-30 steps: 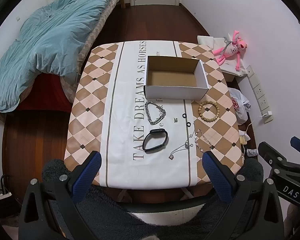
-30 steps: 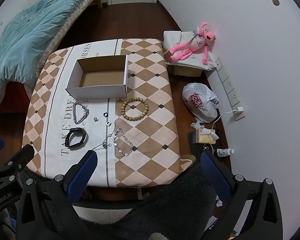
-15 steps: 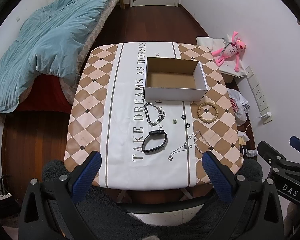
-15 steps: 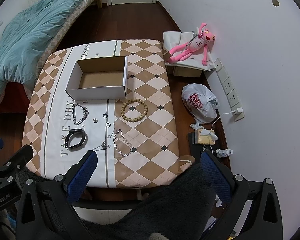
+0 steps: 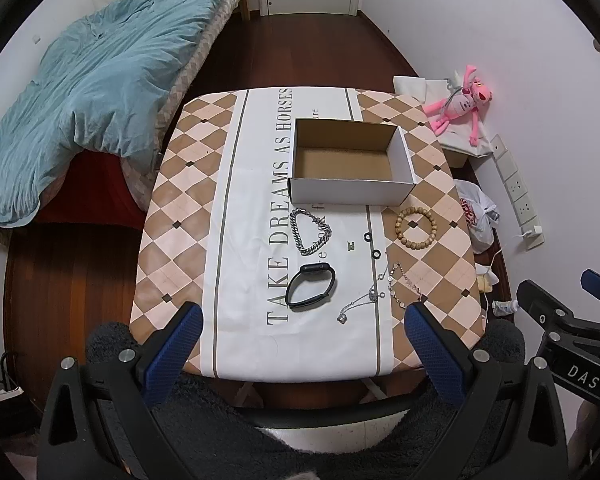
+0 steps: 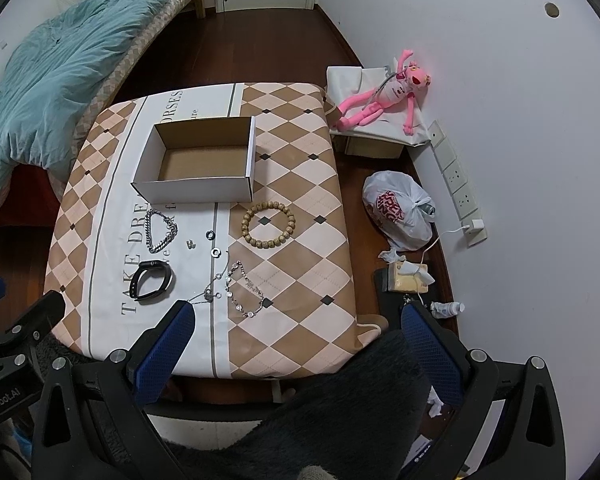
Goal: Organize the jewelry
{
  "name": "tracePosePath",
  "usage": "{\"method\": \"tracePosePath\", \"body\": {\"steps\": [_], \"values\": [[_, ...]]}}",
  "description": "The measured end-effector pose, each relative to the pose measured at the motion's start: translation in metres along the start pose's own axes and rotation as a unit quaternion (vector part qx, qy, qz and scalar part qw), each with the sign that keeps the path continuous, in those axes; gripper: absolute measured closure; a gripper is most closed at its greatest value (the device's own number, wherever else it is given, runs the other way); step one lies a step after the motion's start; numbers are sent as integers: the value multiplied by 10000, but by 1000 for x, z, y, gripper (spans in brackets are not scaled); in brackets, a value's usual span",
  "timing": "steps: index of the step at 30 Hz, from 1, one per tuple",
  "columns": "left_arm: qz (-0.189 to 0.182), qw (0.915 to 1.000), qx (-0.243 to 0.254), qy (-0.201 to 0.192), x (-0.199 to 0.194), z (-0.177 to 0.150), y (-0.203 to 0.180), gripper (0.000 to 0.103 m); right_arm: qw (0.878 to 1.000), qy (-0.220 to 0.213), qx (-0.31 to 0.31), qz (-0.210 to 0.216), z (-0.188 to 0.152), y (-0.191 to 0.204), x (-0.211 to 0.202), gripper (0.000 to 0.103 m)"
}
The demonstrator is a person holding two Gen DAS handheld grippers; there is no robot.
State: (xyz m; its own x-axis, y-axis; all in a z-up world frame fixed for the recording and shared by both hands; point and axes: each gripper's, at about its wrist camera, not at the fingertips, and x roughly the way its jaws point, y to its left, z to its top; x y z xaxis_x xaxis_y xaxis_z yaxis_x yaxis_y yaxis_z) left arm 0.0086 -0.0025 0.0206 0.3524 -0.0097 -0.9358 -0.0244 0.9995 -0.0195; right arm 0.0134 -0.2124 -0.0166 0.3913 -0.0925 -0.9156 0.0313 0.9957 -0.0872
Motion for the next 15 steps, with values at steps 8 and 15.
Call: {"method": "tracePosePath", "body": {"steps": [8,15], "values": [[-7,10000,-7,-6,-2,1,1,0,10000,-7,-4,1,-1,1,-1,0],[-6,10000,-8,-26,-2,-1,2,0,10000,-15,-6,6,10,-2,-7,0]]}}
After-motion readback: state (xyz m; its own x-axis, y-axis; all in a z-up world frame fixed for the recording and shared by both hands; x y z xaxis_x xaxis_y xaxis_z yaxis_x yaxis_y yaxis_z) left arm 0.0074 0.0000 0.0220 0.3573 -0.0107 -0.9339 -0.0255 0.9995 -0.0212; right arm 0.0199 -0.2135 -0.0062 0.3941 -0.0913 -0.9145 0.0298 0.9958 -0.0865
